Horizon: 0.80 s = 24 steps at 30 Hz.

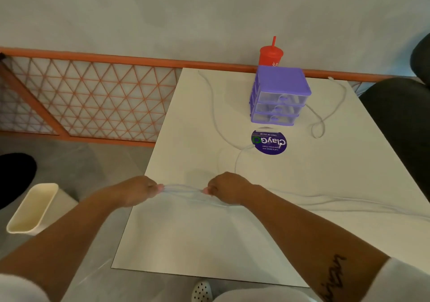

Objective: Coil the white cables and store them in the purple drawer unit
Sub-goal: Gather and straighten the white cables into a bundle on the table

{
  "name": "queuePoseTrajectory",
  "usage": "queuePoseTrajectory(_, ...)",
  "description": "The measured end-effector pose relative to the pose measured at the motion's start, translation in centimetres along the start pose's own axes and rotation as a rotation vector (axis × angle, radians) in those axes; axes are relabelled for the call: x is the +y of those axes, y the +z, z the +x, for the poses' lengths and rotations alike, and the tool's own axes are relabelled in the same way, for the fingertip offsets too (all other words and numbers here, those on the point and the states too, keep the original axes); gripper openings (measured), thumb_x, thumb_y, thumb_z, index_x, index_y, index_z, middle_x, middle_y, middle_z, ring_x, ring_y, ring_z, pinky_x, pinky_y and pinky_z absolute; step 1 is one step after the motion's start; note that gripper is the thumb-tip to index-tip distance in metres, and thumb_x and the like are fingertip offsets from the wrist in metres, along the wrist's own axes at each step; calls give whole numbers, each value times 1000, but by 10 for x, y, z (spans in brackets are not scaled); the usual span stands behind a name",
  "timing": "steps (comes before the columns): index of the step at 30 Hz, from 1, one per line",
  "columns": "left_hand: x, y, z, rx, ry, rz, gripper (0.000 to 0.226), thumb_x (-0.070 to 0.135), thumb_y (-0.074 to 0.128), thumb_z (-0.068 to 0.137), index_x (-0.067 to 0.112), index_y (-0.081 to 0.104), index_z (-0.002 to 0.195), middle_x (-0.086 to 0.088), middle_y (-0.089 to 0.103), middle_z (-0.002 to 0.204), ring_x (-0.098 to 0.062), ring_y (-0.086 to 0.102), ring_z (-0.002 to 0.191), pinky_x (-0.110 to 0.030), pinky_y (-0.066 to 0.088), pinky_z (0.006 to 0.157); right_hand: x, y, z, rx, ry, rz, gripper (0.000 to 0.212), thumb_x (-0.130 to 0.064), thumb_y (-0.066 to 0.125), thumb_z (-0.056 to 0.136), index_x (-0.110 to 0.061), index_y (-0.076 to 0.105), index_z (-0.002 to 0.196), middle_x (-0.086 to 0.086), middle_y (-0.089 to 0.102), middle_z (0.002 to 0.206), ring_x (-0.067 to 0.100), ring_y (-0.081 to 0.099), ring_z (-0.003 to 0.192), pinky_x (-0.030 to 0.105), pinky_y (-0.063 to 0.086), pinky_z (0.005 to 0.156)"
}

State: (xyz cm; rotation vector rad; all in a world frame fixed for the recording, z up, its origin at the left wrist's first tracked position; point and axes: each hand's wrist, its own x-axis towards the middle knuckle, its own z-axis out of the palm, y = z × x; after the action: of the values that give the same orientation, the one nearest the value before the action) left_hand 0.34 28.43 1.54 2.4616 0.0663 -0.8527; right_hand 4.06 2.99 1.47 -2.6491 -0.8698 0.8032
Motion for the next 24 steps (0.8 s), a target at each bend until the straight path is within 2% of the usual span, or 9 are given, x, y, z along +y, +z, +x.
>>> queuePoseTrajectory(5, -19, 13, 21, 10, 80, 556, 45, 49, 22, 97, 20, 43, 69, 8, 46, 71, -14, 48, 77, -28, 36, 71, 0, 44, 3, 55, -87, -423, 35, -31, 26, 101, -14, 52, 118, 9, 63, 105, 28, 59, 97, 34, 40, 79)
queuePoseTrajectory(9, -23, 17, 31, 44, 121, 750, 47, 48, 20, 98, 20, 58, 99, 1, 63, 99, -18, 58, 96, -28, 40, 79, 21, 62, -1, 165, -62, -338, 38, -38, 30, 99, -14, 33, 128, 14, 64, 94, 33, 59, 86, 35, 38, 73)
queuePoseTrajectory(13, -29, 22, 36, 75, 224, 922, 43, 46, 21, 98, 25, 55, 113, 1, 65, 107, -21, 61, 100, -27, 38, 76, 28, 67, -5, 225, -85, -396, 32, -28, 32, 99, -13, 35, 128, 15, 62, 95, 33, 60, 85, 36, 39, 70)
queuePoseTrajectory(15, -32, 23, 37, 86, 266, 997, 44, 48, 20, 98, 26, 53, 118, 1, 66, 106, -21, 62, 98, -28, 44, 78, 30, 66, -2, 213, -39, -451, 28, -19, 32, 98, -10, 40, 123, 15, 62, 93, 33, 60, 82, 36, 35, 65)
queuePoseTrajectory(17, -35, 25, 39, 85, 279, 1038, 45, 49, 20, 98, 26, 50, 121, 0, 66, 109, -23, 63, 98, -30, 45, 80, 35, 62, -2, 236, 14, -503, 22, -23, 43, 95, -10, 50, 112, 13, 64, 86, 31, 62, 75, 32, 31, 58)
queuePoseTrajectory(19, -38, 25, 40, 109, 283, 1008, 47, 53, 19, 97, 25, 50, 121, -1, 66, 109, -24, 63, 99, -28, 43, 78, 38, 58, -5, 211, 57, -578, 22, -27, 75, 68, -15, 62, 82, 4, 59, 61, 21, 57, 45, 25, 23, 45)
queuePoseTrajectory(21, -43, 23, 42, 184, 344, 958, 63, 63, 8, 90, 24, 53, 114, 1, 68, 102, -22, 64, 93, -26, 43, 75, 41, 58, -4, 183, 83, -543, 32, -23, 86, 40, -18, 60, 58, -1, 49, 48, 15, 42, 27, 19, 5, 40)
queuePoseTrajectory(23, -49, 23, 45, 227, 390, 920, 76, 62, -5, 80, 24, 54, 109, 3, 69, 97, -19, 65, 87, -25, 44, 72, 43, 65, -3, 198, 74, -514, 34, -23, 86, 38, -18, 57, 54, -1, 47, 47, 15, 39, 24, 19, -3, 44)
queuePoseTrajectory(24, -51, 21, 46, 225, 379, 904, 70, 59, -1, 84, 26, 54, 111, 4, 69, 99, -19, 64, 88, -25, 43, 72, 42, 64, -5, 193, 63, -515, 34, -25, 86, 39, -18, 57, 55, -2, 46, 45, 14, 38, 25, 19, -1, 43)
